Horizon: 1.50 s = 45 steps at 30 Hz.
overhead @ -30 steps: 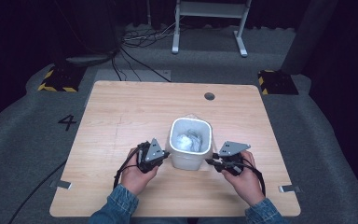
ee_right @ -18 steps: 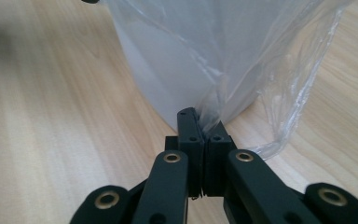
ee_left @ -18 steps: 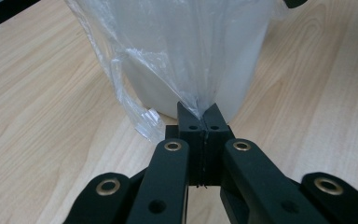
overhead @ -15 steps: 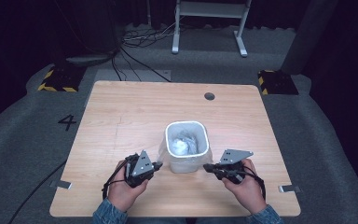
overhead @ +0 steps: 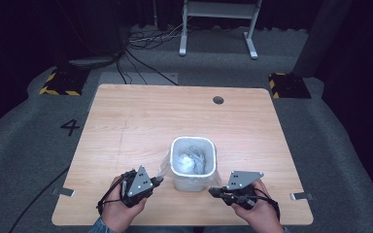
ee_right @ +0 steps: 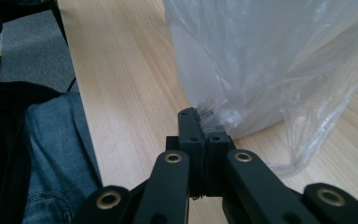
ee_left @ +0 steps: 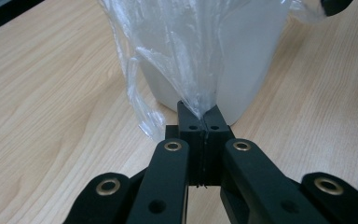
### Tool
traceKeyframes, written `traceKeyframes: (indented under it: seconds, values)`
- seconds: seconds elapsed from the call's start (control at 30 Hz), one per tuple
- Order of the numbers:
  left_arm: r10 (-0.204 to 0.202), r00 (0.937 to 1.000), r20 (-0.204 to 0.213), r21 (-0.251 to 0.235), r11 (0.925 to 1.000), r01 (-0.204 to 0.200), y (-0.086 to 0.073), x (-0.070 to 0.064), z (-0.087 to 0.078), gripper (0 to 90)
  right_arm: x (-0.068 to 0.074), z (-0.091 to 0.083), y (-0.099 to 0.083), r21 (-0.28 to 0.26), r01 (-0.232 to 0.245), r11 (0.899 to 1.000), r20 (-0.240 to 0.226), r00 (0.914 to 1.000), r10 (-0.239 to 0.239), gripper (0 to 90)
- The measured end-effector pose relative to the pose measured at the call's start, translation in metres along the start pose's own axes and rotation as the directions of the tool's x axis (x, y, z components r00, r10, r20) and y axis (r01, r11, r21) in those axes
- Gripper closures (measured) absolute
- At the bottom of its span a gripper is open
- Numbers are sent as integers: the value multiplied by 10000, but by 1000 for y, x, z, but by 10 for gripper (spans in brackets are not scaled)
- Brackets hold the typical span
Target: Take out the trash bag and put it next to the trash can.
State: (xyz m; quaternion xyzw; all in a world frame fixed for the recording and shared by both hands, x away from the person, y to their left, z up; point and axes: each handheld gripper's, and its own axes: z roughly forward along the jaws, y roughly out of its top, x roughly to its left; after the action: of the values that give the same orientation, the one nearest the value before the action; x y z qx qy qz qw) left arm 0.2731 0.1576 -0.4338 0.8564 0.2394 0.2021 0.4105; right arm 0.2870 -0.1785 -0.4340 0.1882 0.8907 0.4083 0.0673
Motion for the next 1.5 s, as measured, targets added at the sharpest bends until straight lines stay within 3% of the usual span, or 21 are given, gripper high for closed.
traceKeyframes:
  seconds: [0.23,0.33,0.4,0.6,0.8,0.9,1.03,1.13,1.3,1.4,1.43,1.5]
  values:
    - [-4,9998,-209,-519,9987,-6,11,4,-17,892,-2,-23,6,-308,-1,9995,597,9982,20,894]
    - [488,9946,-916,-537,9971,-539,19,3,-25,888,-6,-39,13,-679,182,9975,1029,9946,-111,876]
    - [631,9928,-1020,-742,9947,-708,24,4,-29,888,-8,-49,19,-876,318,9956,1341,9908,-199,867]
    - [560,9927,-1072,-1328,9887,-701,41,12,-34,888,-10,-68,34,-1494,642,9867,1769,9835,-372,883]
    - [250,9930,-1157,-1496,9878,-423,55,28,-24,888,-25,-77,43,-2132,413,9761,2022,9793,27,894]
    - [9,9916,-1291,-1206,9926,-166,55,40,-12,887,-40,-74,43,-2126,114,9771,2180,9753,360,896]
    - [-426,9924,-1157,-850,9958,329,49,51,6,887,-61,-61,36,-1938,-508,9797,2049,9745,911,897]
    - [-413,9925,-1148,-422,9984,367,45,55,18,888,-73,-47,29,-1698,-924,9811,1915,9735,1248,898]
    - [-548,9954,-790,101,9984,558,37,55,33,890,-77,-28,17,-1235,-1260,9843,1707,9744,1462,899]
    - [-403,9958,-828,121,9991,414,37,51,35,890,-75,-20,13,-1026,-1261,9867,1577,9773,1413,897]
    - [-411,9953,-872,108,9991,422,36,49,35,889,-73,-19,13,-1050,-1203,9872,1561,9783,1359,870]
    - [-432,9956,-829,65,9990,439,35,48,34,889,-71,-21,12,-1332,-1158,9843,1821,9734,1392,659]
